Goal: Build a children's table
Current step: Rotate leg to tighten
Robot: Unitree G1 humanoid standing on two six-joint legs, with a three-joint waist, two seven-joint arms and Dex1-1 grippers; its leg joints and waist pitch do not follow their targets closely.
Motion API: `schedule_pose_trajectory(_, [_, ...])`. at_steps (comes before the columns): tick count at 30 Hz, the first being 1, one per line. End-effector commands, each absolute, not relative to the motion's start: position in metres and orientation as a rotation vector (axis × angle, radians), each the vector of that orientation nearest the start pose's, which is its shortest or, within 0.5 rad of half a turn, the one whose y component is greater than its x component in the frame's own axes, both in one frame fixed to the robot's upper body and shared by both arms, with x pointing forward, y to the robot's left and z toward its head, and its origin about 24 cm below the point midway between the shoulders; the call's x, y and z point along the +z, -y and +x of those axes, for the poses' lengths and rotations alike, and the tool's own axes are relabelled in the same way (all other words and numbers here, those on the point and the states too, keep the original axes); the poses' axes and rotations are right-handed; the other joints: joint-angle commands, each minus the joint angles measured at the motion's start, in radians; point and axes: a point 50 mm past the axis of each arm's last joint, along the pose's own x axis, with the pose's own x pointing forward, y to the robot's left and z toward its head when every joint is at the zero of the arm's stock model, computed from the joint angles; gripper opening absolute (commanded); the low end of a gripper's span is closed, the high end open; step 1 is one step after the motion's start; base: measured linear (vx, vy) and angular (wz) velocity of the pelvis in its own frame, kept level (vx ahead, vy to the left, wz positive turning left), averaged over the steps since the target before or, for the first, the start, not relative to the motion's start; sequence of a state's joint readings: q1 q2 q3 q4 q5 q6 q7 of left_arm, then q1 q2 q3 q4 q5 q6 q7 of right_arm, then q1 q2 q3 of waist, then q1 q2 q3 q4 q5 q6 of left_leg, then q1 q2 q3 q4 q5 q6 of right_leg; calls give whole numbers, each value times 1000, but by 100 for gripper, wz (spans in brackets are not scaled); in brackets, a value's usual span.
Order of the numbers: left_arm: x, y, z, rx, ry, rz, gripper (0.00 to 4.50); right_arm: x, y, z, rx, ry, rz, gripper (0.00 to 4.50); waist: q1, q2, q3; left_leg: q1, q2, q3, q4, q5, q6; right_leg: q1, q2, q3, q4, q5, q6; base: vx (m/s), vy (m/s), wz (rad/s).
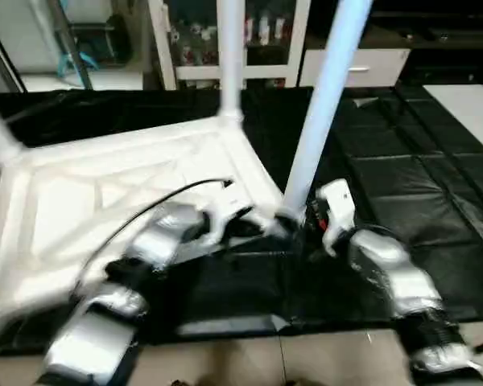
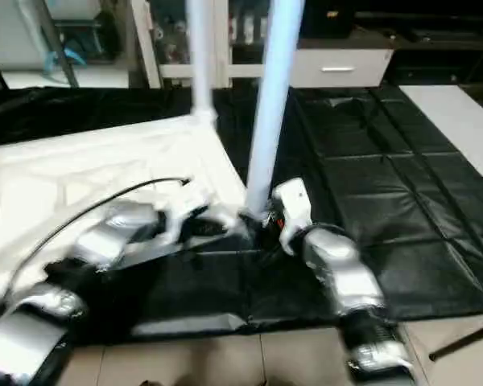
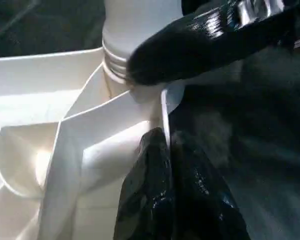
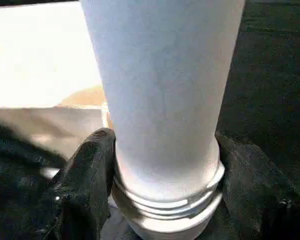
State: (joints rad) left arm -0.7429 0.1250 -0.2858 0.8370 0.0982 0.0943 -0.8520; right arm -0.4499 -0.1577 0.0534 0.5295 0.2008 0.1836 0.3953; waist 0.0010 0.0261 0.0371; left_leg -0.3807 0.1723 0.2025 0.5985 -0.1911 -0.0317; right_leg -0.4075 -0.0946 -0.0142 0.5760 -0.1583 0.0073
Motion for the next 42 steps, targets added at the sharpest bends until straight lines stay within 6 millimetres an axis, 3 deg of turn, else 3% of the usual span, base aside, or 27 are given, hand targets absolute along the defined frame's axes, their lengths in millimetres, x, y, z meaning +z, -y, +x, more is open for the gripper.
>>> schedule_pose_trajectory(1, [24,-52,333,-1067,-471,364,0,24,139,337,263,-321,47,268,-3,-7,-55,23,42,-28,-89,-355,-19,24,-39,13,-72,-336,-203,0,0,0])
schedule_pose_trajectory(3, [23,-47,336,-1012,-481,370,0,22,133,341,210,-329,32,268,-6,-6,-52,24,42,-28,-91,-366,-25,22,-38,12,-76,-349,-198,0,0,0])
schedule_pose_trajectory(5, [22,-38,342,-882,-490,398,0,23,114,351,106,-330,-1,268,-14,3,-56,25,40,-30,-88,-366,-35,20,-39,12,-73,-335,-201,0,0,0])
schedule_pose_trajectory(7, [21,-36,343,-851,-485,410,0,28,105,354,98,-300,-20,268,-12,4,-59,21,38,-27,-86,-346,-13,25,-38,12,-74,-273,-210,0,0,0])
schedule_pose_trajectory(9, [22,-36,344,-844,-478,407,0,34,99,357,106,-268,-19,268,-9,-1,-60,19,37,-24,-84,-327,11,29,-37,10,-72,-241,-214,0,0,0])
schedule_pose_trajectory(10, [25,-36,345,-854,-458,400,0,43,92,360,152,-218,23,268,-7,-8,-61,15,37,-25,-83,-316,29,32,-40,10,-70,-241,-217,0,0,0])
schedule_pose_trajectory(12, [28,-39,346,-879,-438,394,0,49,88,360,220,-180,49,268,-3,-7,-61,14,39,-24,-83,-300,46,34,-41,9,-70,-240,-220,0,0,0])
schedule_pose_trajectory(13, [29,-41,347,-893,-430,393,0,51,88,360,246,-162,67,268,0,-7,-61,15,41,-24,-83,-295,54,34,-41,9,-70,-242,-219,0,0,0])
schedule_pose_trajectory(14, [30,-44,347,-918,-413,398,0,54,90,359,261,-130,70,324,0,-7,-62,13,41,-25,-83,-286,56,36,-42,9,-67,-233,-221,0,0,0])
schedule_pose_trajectory(17, [31,-47,346,-945,-398,403,0,56,92,358,274,-106,77,347,1,-10,-61,10,43,-23,-82,-252,71,37,-41,8,-63,-197,-235,0,0,0])
schedule_pose_trajectory(19, [32,-55,341,-1054,-378,404,0,59,105,355,305,-93,60,359,5,-16,-59,11,44,-23,-83,-251,80,42,-43,8,-66,-222,-229,0,0,0])
schedule_pose_trajectory(20, [32,-61,337,-1128,-366,413,0,61,114,353,331,-90,50,379,6,-13,-58,9,44,-23,-83,-246,85,40,-44,10,-64,-223,-226,0,0,0])
schedule_pose_trajectory(22, [33,-70,326,-1289,-353,425,0,64,132,346,417,-103,45,384,15,-5,-56,16,49,-22,-86,-248,96,38,-41,13,-65,-233,-221,0,0,0])
schedule_pose_trajectory(24, [32,-74,321,-1361,-372,417,0,65,140,340,497,-123,46,402,20,-4,-57,19,51,-18,-85,-261,91,33,-39,14,-64,-218,-229,0,0,0])
schedule_pose_trajectory(25, [32,-77,318,-1392,-386,417,0,66,144,334,566,-135,30,416,28,-4,-59,16,53,-23,-88,-245,85,41,-42,13,-59,-203,-229,0,0,0])
schedule_pose_trajectory(28, [36,-84,306,-1551,-432,373,0,57,161,297,931,-291,-91,436,42,-3,-59,27,60,-20,-86,-217,79,40,-38,13,-47,-115,-252,0,0,0])
schedule_pose_trajectory(29, [37,-85,304,-1578,-441,366,0,54,166,287,1005,-337,-119,444,45,-4,-57,24,59,-19,-86,-209,81,42,-36,12,-48,-104,-254,0,0,0])
schedule_pose_trajectory(30, [37,-85,304,-1578,-441,366,0,54,166,287,1005,-337,-119,444,56,6,-57,29,62,-16,-85,-207,82,40,-37,12,-48,-91,-259,0,0,0])
schedule_pose_trajectory(31, [38,-85,302,-1597,-435,380,0,53,170,279,1054,-380,-133,444,55,1,-56,21,59,-14,-85,-217,83,41,-39,12,-48,-102,-265,0,0,0])
schedule_pose_trajectory(33, [39,-85,303,-1599,-430,383,0,52,171,276,1072,-397,-146,444,57,-4,-55,21,58,-13,-85,-239,73,39,-43,13,-54,-158,-258,0,0,0])
schedule_pose_trajectory(36, [41,-85,304,-1609,-419,391,0,51,169,271,1121,-429,-158,444,54,9,-51,26,59,-17,-91,-312,32,31,-44,16,-65,-279,-231,0,0,0])
schedule_pose_trajectory(37, [41,-85,303,-1610,-420,391,0,51,169,270,1123,-434,-165,444,51,3,-51,28,58,-18,-92,-332,20,29,-43,16,-69,-300,-221,0,0,0])
schedule_pose_trajectory(38, [41,-85,303,-1611,-421,391,0,51,169,270,1125,-438,-171,444,52,10,-51,29,58,-19,-93,-336,13,28,-43,17,-69,-303,-218,0,0,0])
schedule_pose_trajectory(42, [42,-83,304,-1602,-424,398,0,53,168,274,1100,-425,-171,444,51,5,-53,25,57,-20,-93,-309,11,31,-42,17,-64,-253,-219,0,0,0])
